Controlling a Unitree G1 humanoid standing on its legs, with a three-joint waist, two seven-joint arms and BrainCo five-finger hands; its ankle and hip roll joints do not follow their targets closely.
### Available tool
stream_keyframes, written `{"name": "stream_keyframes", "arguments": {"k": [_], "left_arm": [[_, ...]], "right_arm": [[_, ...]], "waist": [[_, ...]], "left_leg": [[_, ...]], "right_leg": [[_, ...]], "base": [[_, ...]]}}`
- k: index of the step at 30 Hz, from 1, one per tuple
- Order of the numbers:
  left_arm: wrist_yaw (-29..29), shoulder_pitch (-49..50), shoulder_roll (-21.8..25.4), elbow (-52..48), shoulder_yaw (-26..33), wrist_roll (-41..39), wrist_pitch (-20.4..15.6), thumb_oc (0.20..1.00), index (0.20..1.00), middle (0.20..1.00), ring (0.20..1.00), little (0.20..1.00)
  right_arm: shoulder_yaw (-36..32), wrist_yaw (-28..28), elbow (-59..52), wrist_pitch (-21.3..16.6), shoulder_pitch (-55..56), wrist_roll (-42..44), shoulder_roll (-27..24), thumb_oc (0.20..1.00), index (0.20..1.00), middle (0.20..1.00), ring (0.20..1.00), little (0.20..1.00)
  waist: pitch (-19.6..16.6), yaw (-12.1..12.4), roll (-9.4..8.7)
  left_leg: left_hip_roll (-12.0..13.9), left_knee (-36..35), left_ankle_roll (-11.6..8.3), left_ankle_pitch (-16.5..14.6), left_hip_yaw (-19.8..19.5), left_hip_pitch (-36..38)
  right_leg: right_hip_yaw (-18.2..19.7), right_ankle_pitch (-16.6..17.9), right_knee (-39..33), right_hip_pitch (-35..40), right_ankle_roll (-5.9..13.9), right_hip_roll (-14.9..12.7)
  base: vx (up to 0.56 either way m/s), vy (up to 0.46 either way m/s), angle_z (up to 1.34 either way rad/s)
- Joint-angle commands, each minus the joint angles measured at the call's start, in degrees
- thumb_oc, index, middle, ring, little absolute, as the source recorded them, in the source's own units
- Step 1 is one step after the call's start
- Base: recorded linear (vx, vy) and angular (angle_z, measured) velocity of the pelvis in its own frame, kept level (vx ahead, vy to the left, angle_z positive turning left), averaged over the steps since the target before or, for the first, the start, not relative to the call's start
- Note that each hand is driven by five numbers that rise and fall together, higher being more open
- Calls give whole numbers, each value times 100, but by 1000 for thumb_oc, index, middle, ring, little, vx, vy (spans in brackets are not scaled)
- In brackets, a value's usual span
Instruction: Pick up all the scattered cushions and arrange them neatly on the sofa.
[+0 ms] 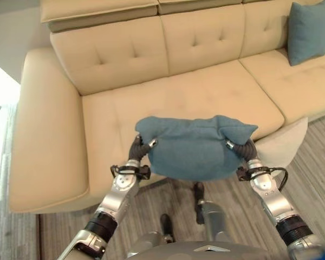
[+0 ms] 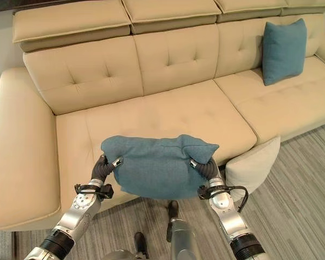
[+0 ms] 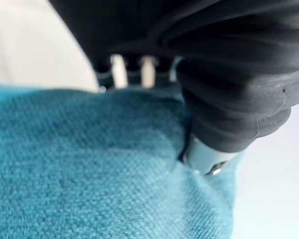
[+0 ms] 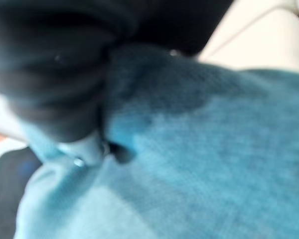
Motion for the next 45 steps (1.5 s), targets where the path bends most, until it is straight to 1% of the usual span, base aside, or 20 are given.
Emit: {"name": "stream_keyframes", "arguments": {"k": [1,2,3,5,6,7,11,12,13,14,16,20,21,22,23,28,30,32,38,45], "left_arm": [[-193,-242,-108,-528,161,160,-519,200,200,200,200,200],[-193,-240,-110,-529,160,161,-519,200,200,200,200,200],[-278,-225,-172,-477,103,68,-493,200,200,200,200,200],[-338,-250,-181,-470,59,-23,-479,200,200,200,200,200],[-339,-251,-180,-470,58,-25,-478,200,200,200,200,200],[-364,-321,-192,-448,-35,-55,-478,200,200,200,200,200],[-297,-403,-223,-438,-94,-87,-428,200,200,200,200,200],[-268,-435,-228,-450,-124,-27,-418,200,200,200,200,200],[-216,-512,-164,-545,-136,125,-434,200,200,200,200,200],[-267,-495,-159,-604,-191,194,-462,200,200,200,200,200],[-306,-536,-59,-671,-260,358,-438,200,200,200,200,200],[-250,-538,56,-757,-149,375,-444,200,200,200,200,200],[-192,-563,109,-767,-97,367,-487,200,200,200,200,200],[-155,-521,131,-819,-55,359,-508,200,200,200,200,200],[-148,-507,138,-821,-50,370,-507,200,200,200,200,200],[-152,-494,178,-845,51,409,-553,200,200,200,200,200],[-113,-533,173,-815,114,374,-558,200,200,200,200,200],[-68,-538,154,-842,193,346,-578,200,200,200,200,200],[-70,-583,27,-1002,286,315,-589,200,200,200,200,200],[397,-1561,-7,-1142,324,339,-655,200,200,200,200,200]], "right_arm": [[-287,-85,-312,-428,-463,-111,-171,200,200,200,200,200],[-287,-84,-311,-429,-461,-111,-173,200,200,200,200,200],[-377,-78,-342,-434,-307,-74,-231,200,200,200,200,200],[-460,-88,-427,-449,-208,-6,-271,200,200,200,200,200],[-462,-86,-429,-449,-206,-6,-270,200,200,200,200,200],[-473,-103,-442,-481,-207,54,-291,200,200,200,200,200],[-450,-130,-449,-443,-209,100,-286,200,200,200,200,200],[-443,-166,-434,-454,-241,113,-271,200,200,200,200,200],[-497,-160,-458,-469,-188,195,-228,200,200,200,200,200],[-528,-135,-498,-493,-165,229,-184,200,200,200,200,200],[-520,-119,-487,-497,-259,330,-47,200,200,200,200,200],[-395,-107,-466,-468,-414,246,-11,200,200,200,200,200],[-328,-110,-455,-478,-543,259,8,200,200,200,200,200],[-313,-94,-535,-496,-584,323,33,200,200,200,200,200],[-314,-66,-574,-501,-576,332,30,200,200,200,200,200],[-295,-1,-615,-492,-659,269,-82,200,200,200,200,200],[-301,6,-633,-491,-635,250,-102,200,200,200,200,200],[-367,16,-676,-478,-520,241,-107,200,200,200,200,200],[-546,21,-816,-507,-445,260,-229,200,200,200,200,200],[-224,-182,-804,-410,-1475,184,-444,200,200,200,200,200]], "waist": [[-189,47,-28],[-188,42,-25],[-274,-12,-42],[-268,-53,-101],[-270,-71,-95],[-191,-65,-160],[-172,-38,-201],[-179,25,-151],[-174,5,-134],[-220,-23,-108],[-283,14,-130],[-206,137,-138],[-110,146,-149],[-56,197,-116],[-66,190,-92],[-62,128,-85],[-21,53,-136],[-31,-2,-182],[-219,-25,-151],[-207,17,-2]], "left_leg": [[320,620,-357,-235,-473,-19],[322,625,-359,-238,-479,-19],[490,1004,-577,-161,-572,-135],[706,1572,-774,62,-581,-352],[717,1617,-781,45,-604,-382],[777,2246,-897,252,-687,-649],[869,1378,-765,188,-741,-923],[920,811,-781,503,-803,-1047],[1017,669,-815,642,-607,-1081],[937,464,-757,636,-593,-960],[751,275,-587,496,-408,-709],[635,408,-397,274,-297,-652],[588,488,-311,202,-262,-637],[561,534,-232,128,-230,-608],[568,517,-228,117,-220,-602],[569,335,-308,65,-238,-416],[563,354,-369,4,-304,-357],[586,425,-420,-51,-381,-317],[758,225,-615,107,-526,-210],[887,-81,-763,328,-645,-230]], "right_leg": [[139,-16,-303,972,188,141],[132,-12,-314,982,187,142],[80,-127,-460,1291,37,261],[-43,-209,-497,1466,-92,290],[-66,-208,-502,1468,-98,295],[-136,-307,-495,1614,-240,323],[-177,-470,-543,1774,-162,264],[-134,-499,-556,1812,-108,288],[-158,-632,-462,1831,-94,251],[-159,-615,-406,1832,-33,174],[-18,-600,-253,1807,101,13],[84,-573,400,1517,240,-185],[224,-304,772,1274,356,-252],[228,-252,1065,1171,394,-391],[317,-232,1107,1087,362,-351],[475,-115,401,775,321,-276],[658,49,-129,654,385,-217],[796,42,-205,706,422,-188],[398,41,-665,1147,290,-93],[9,-71,-886,1370,174,-49]], "base": [[200,-100,73],[208,-226,38],[177,-258,9],[136,-233,26],[81,-194,56],[93,-167,41],[138,-21,21],[209,124,-7],[311,243,-27],[278,257,-25],[286,352,-28],[93,201,-52],[24,138,-36],[50,157,-27],[36,80,-32],[99,-9,-16],[106,-88,-10],[124,-126,15],[124,-171,36],[34,-79,27]]}}
